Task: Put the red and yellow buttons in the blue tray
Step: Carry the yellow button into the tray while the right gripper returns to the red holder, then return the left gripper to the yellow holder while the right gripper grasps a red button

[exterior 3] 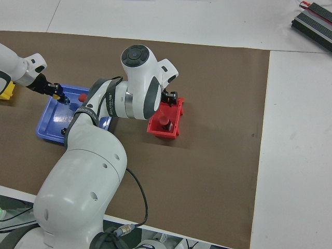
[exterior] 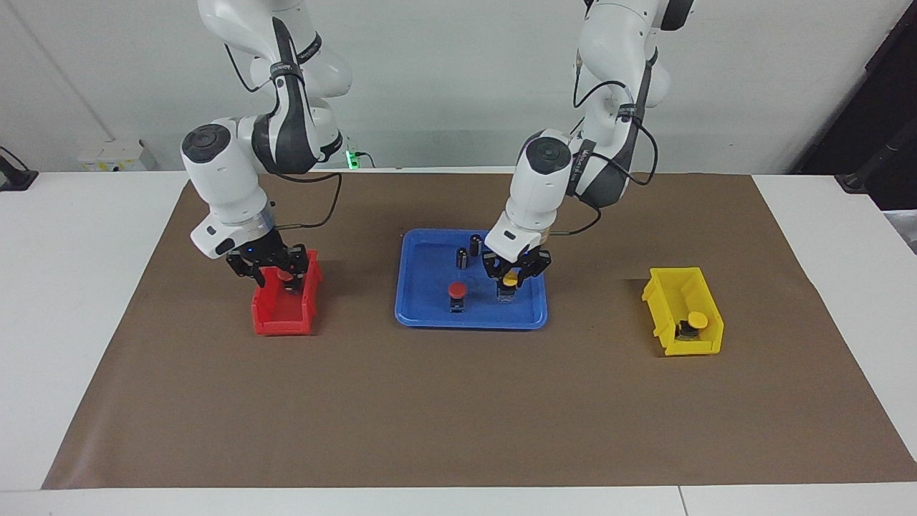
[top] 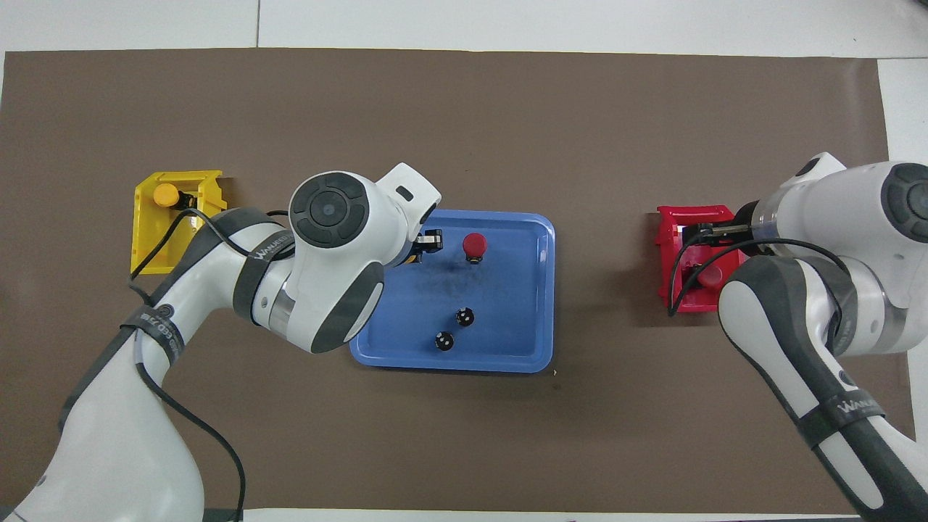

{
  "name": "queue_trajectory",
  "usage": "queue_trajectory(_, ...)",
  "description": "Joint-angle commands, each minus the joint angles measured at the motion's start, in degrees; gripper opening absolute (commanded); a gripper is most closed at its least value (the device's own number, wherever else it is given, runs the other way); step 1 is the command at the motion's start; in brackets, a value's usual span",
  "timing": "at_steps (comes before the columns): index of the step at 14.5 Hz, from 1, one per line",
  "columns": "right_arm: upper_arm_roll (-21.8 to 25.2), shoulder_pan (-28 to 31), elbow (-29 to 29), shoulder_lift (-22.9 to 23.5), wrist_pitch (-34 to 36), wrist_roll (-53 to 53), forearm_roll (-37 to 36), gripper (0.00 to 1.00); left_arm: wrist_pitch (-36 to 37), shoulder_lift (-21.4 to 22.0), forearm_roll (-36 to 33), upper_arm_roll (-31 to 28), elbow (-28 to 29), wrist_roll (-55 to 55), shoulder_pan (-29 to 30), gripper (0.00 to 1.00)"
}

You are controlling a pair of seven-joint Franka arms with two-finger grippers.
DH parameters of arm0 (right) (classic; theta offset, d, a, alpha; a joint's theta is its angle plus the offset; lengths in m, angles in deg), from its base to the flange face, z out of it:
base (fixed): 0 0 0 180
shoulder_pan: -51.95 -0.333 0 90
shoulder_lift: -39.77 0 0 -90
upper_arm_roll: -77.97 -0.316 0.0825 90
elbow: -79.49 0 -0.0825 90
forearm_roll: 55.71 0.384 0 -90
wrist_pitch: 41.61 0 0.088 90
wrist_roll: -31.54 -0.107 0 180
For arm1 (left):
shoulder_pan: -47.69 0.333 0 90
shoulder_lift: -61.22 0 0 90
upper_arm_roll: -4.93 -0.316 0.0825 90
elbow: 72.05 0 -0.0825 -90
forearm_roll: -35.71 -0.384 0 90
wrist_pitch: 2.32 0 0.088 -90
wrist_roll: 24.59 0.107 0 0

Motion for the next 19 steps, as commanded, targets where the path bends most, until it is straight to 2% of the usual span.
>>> queue_trajectory(1, -0.33, 0.86, 4.55, -2.96, -1.42, 2.74, 1.29, 0.74, -1.97, -1.32, 1.24, -1.09, 0.4, -1.47, -2.31, 0.02)
queue_trajectory(2, -0.33, 0.69, 4.73, -3.05, -1.5, 2.66, 1.29, 0.73, -1.54, -1.23, 1.24, -1.09, 0.4, -1.47, -2.4, 0.07)
queue_trajectory(3, -0.33, 0.78, 5.16, -3.31, -1.68, 2.75, 1.29, 0.73, -1.19, -1.23, 1.24, -1.0, 0.4, -1.38, -2.4, 0.33)
queue_trajectory(4, -0.33, 0.86, 5.69, -3.48, -1.77, 2.92, 1.29, 0.72, -0.92, -1.23, 1.24, -1.09, 0.4, -1.47, -2.4, 0.72)
queue_trajectory(5, -0.24, 1.04, 6.04, -3.75, -1.86, 3.27, 1.29, 0.72, 0.3, -1.23, 1.24, -1.17, 0.13, -1.56, -2.66, 0.9)
queue_trajectory(7, -0.24, 1.74, 6.66, -3.93, -2.29, 3.54, 1.29, 0.7, 3.9, -0.1, 0.98, -1.52, -1.26, -1.38, -2.58, 0.99)
queue_trajectory(11, -0.24, 1.83, 7.36, -2.87, -4.93, 3.54, 1.29, 0.68, 14.09, 5.26, 0.28, -3.02, -4.17, 1.68, 4.87, 1.0)
queue_trajectory(13, -0.24, 1.83, 8.68, -2.96, -6.77, 3.63, 1.29, 0.64, 17.96, 7.63, -5.49, -3.9, -4.17, 8.76, 10.23, 1.0)
queue_trajectory(15, -0.24, 1.83, 10.17, -2.96, -8.01, 3.89, 1.29, 0.6, 17.46, 7.82, -6.76, -4.07, -4.44, 23.6, 17.87, 1.0)
queue_trajectory(16, -0.24, 1.83, 10.61, -2.87, -9.14, 4.24, 1.29, 0.54, 17.1, 7.64, -6.76, -4.08, -4.7, 30.8, 22.86, 1.0)
queue_trajectory(17, -0.24, 1.83, 10.62, -2.87, -8.98, 4.24, 1.29, 0.48, 16.14, 7.38, -5.45, -3.9, -4.7, 38.1, 28.13, 1.0)
queue_trajectory(18, -0.24, 1.92, 10.62, -2.87, -8.8, 4.24, 1.29, 0.4, 13.17, 7.12, -0.83, -4.07, -4.61, 43.21, 32.28, 1.0)
queue_trajectory(19, -0.24, 1.92, 10.36, -2.78, -8.37, 4.24, 1.29, 0.35, 10.19, 6.85, 1.48, -4.08, -4.18, 43.96, 34.15, 1.0)
